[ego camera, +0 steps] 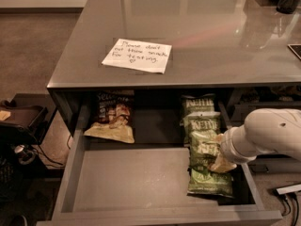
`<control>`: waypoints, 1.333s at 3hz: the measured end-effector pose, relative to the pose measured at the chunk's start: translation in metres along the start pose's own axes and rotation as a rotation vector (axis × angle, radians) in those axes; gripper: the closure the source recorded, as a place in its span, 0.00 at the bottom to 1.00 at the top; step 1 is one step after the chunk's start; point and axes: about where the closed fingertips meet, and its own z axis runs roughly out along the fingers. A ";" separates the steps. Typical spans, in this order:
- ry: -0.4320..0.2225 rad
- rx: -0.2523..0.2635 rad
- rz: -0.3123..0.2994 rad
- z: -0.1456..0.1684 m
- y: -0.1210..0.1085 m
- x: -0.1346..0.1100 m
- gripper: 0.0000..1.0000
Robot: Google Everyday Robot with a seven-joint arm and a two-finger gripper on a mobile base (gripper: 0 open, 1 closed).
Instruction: Pick green jalapeno chip bag from top drawer and place on counter
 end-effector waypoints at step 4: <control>-0.181 -0.063 0.083 -0.094 -0.018 -0.088 1.00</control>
Offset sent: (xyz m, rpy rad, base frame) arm -0.0083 0.0564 0.0849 0.0924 0.0433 -0.0155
